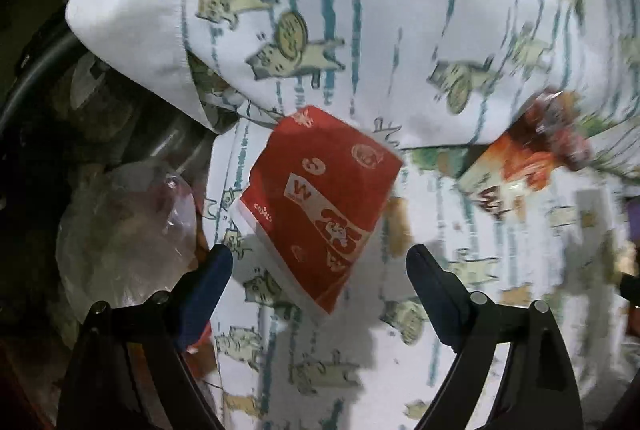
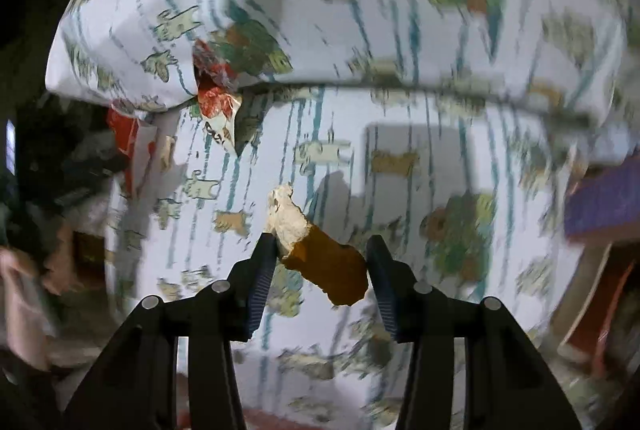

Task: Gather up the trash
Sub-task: 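Grasp the orange peel with the right tool while the left tool grasps the red paper wrapper, then lift the orange peel and red wrapper and carry them toward the pink basket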

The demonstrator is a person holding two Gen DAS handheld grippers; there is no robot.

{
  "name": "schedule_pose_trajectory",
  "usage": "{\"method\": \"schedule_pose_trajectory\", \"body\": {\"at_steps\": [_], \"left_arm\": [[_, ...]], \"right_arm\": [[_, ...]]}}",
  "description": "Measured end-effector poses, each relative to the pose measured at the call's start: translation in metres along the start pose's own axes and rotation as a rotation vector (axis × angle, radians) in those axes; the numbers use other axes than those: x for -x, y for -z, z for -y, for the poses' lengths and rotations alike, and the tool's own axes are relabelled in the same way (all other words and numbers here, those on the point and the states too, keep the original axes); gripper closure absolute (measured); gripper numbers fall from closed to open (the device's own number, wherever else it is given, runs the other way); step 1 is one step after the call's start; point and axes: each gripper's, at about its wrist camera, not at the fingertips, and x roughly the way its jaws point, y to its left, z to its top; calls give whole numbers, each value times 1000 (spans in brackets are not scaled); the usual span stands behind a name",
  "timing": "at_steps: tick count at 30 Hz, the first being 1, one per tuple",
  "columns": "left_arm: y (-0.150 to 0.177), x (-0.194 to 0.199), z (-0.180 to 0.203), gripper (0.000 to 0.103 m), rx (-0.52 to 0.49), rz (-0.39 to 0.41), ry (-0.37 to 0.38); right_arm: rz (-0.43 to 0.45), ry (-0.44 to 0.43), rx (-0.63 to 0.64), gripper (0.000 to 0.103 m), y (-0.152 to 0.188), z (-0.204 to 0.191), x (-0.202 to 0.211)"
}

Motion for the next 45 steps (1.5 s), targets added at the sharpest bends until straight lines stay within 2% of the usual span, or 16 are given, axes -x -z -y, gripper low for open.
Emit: {"method": "schedule_pose_trajectory", "body": {"at_steps": [2,4,6,7,8,9,11,13,17,20,22,27,30,34,39,45], "left_arm": [[1,-8,3,15,4,5,-2],[1,-15,7,26,-2,19,-18],[2,-25,6,46,1,10,-29],[2,-30,5,70,15,-16,-26],[4,-34,3,74,34,-36,-13],[5,-32,0,75,56,-24,0],[4,-25,0,87,52,4,-14],[3,-11,1,91,43,44,-6],[5,29,-1,91,89,113,87],[16,62,-12,91,211,145,168],[23,83,-13,91,241,177,214],[37,152,-1,91,163,404,205],[44,188,-2,91,186,482,229],[61,228,0,91,184,554,218],[89,288,20,91,91,664,183],[127,340,19,91,77,704,210]], "right_arm": [[-25,-36,-41,57,3,7,-3],[-13,2,-11,58,5,6,-2],[14,54,30,57,4,2,-1],[21,60,40,57,4,0,1],[26,52,44,57,4,0,3],[31,44,47,57,4,0,5],[47,46,62,58,5,-3,12],[72,60,92,58,5,-7,19],[141,72,138,58,7,-16,37],[198,54,149,57,7,-22,49],[232,28,142,57,8,-25,58],[348,-33,134,57,13,-31,85],[406,-38,115,56,18,-32,102],[465,-29,117,56,23,-32,124],[556,-21,162,56,36,-41,163],[690,-39,232,56,77,-70,221]]}}
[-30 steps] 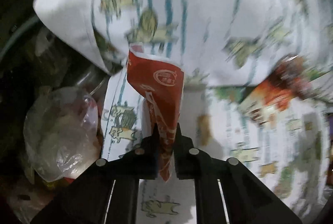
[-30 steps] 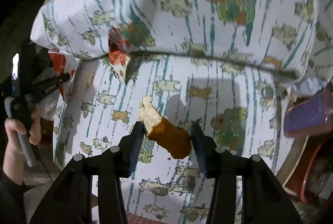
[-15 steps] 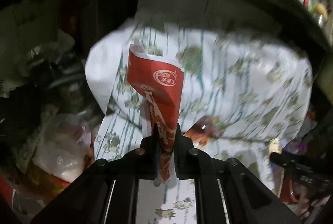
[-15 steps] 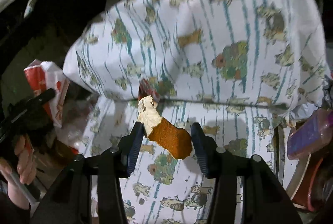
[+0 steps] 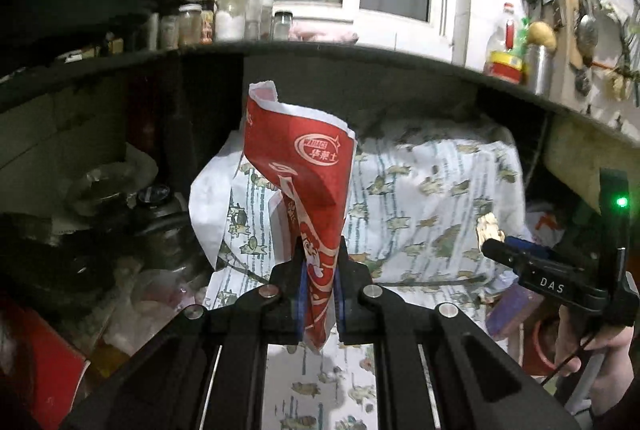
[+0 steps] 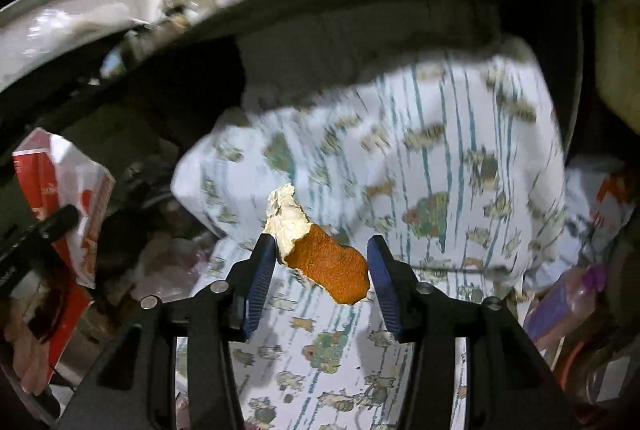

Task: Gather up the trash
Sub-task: 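Lift the orange peel and red wrapper and carry them toward the pink basket, then lower the orange peel into the basket while the left tool holds the wrapper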

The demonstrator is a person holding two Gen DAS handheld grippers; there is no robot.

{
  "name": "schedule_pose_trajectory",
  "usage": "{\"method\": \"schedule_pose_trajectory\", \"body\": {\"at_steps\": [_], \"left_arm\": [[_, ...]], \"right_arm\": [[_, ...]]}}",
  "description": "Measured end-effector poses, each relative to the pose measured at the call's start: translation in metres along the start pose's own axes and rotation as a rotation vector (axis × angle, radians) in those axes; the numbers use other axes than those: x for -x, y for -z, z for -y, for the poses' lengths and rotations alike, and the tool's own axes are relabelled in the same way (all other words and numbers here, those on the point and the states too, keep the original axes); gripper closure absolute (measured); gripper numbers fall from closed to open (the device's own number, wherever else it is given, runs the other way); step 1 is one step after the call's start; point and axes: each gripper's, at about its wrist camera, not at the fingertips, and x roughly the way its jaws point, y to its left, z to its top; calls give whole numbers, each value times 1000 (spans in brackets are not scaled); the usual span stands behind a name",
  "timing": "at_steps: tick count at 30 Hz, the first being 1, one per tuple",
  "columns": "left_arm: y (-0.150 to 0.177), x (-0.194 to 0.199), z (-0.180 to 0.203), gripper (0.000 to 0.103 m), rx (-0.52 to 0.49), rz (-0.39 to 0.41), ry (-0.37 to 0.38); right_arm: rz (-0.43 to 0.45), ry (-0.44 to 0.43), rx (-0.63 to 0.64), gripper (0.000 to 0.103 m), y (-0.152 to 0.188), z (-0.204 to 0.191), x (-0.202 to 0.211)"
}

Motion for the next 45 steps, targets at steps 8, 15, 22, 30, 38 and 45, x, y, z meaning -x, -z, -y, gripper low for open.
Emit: {"method": "schedule_pose_trajectory", "body": {"at_steps": [8,15,22,30,38,45], "left_arm": [[11,74,5,91,1,50,11],[32,117,7,91,7,48,34],[48,146,11,91,-5,47,39],[102,118,9,91,44,-100,66],[138,82,10,91,29,-218,59],[178,43,6,91,80,-393,29]], "right_arm": [[149,-10,80,56,18,-44,99],[216,-60,112,56,33,-73,155],[233,-58,133,56,52,-93,182],[143,-59,116,56,109,-83,152],[-16,-77,90,56,140,-73,103],[-217,-124,23,56,171,-58,52]]}}
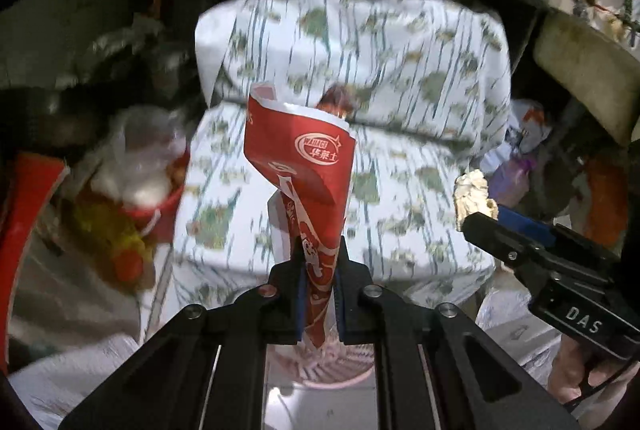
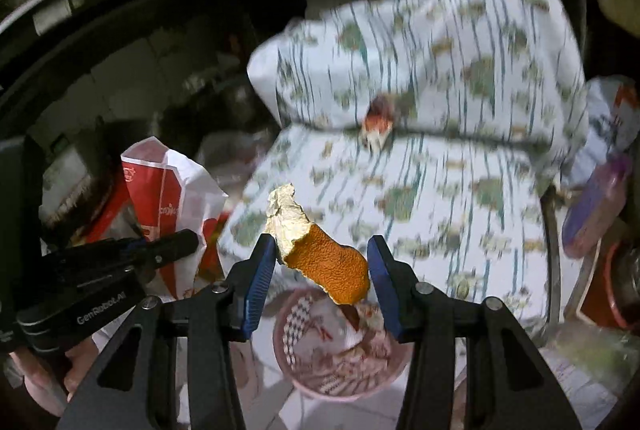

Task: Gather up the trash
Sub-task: 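Lower the orange peel into the basket while the left tool holds the wrapper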

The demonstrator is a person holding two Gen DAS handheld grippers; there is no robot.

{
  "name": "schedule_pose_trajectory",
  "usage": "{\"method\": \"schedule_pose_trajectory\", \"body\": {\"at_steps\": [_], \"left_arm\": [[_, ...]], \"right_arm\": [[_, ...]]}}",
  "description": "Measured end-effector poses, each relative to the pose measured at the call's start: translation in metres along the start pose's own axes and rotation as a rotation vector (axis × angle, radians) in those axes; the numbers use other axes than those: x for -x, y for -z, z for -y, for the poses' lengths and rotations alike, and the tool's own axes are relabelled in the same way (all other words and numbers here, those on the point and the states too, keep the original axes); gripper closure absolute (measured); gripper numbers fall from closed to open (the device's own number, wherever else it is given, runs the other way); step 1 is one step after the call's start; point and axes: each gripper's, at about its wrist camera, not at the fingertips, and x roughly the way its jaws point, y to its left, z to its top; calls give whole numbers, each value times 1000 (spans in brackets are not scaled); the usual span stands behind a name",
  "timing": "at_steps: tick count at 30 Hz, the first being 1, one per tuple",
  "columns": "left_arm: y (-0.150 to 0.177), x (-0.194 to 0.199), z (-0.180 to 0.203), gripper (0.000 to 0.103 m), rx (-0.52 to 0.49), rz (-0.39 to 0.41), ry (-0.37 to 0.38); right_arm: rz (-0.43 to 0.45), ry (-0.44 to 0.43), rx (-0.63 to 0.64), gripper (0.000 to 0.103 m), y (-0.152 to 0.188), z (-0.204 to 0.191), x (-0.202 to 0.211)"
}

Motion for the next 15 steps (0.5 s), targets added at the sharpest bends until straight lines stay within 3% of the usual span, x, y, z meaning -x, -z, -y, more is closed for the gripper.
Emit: {"method": "schedule_pose_trajectory", "body": {"at_steps": [8,15], "left_arm": [[19,-57,-11,91,49,-190,47],[26,-81,-20,91,84,-225,64]], "right_arm": [[-143,-8,0,55,19,6,-40],[-233,5,-7,55,34,16,-65]]}}
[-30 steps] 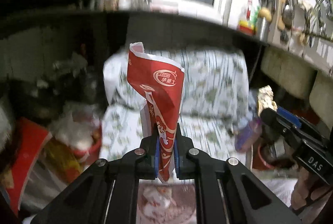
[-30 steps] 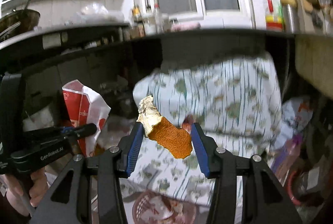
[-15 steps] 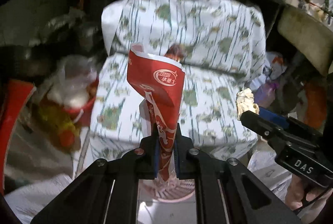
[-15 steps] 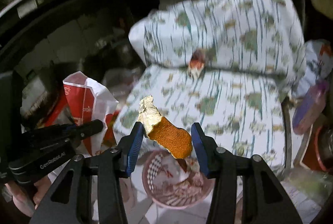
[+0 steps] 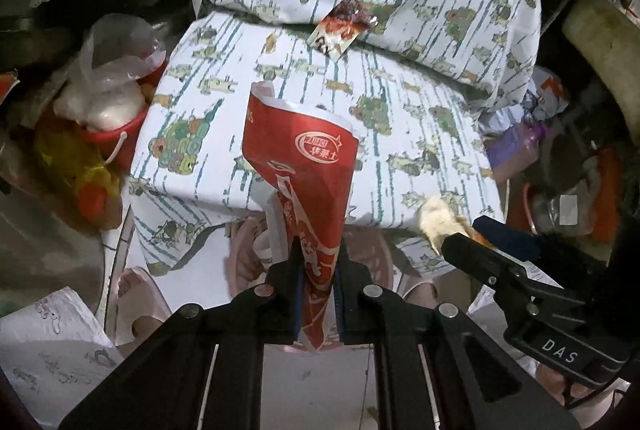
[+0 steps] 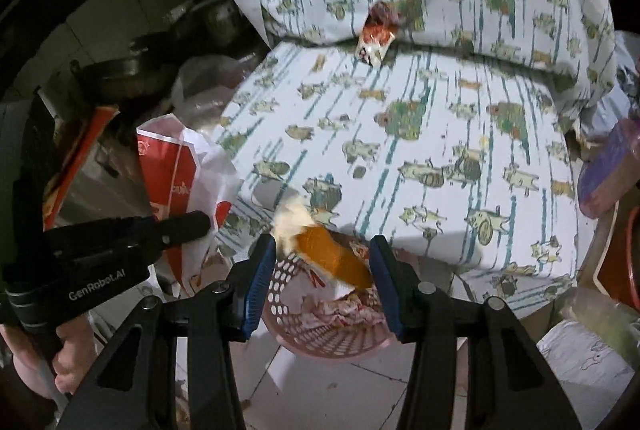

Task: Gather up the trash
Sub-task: 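Lower the orange peel into the basket while the left tool holds the wrapper, then open both tools to drop the peel and red wrapper into the pink basket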

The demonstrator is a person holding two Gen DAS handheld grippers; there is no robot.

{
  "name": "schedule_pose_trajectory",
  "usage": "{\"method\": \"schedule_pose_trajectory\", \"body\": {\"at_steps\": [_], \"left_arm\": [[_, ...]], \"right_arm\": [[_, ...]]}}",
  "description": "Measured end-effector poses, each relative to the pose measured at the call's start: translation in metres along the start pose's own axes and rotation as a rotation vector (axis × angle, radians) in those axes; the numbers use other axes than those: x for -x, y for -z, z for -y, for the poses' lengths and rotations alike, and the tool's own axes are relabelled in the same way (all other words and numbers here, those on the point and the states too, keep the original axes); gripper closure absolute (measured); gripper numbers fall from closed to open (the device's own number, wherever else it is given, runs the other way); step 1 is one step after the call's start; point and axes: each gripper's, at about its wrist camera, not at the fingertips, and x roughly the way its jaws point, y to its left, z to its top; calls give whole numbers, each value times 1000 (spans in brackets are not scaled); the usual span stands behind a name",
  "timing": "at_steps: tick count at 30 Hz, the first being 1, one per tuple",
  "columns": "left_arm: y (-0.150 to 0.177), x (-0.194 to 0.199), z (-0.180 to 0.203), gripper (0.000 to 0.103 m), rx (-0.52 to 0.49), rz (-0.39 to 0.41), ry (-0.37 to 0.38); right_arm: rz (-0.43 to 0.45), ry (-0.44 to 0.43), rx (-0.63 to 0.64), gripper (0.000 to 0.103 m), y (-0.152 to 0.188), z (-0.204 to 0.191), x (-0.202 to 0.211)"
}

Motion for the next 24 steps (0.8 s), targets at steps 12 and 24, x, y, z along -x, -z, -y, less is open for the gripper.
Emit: {"method": "schedule_pose_trajectory", "body": {"at_steps": [12,24], "left_arm": [[2,-1,9,35,-54,5,-17],[-6,22,6,30,-82,124,-110]], "right_arm": [[-3,-1,-58,55,-6,13,-3],[65,49,-81,39,-11,20,12]]}}
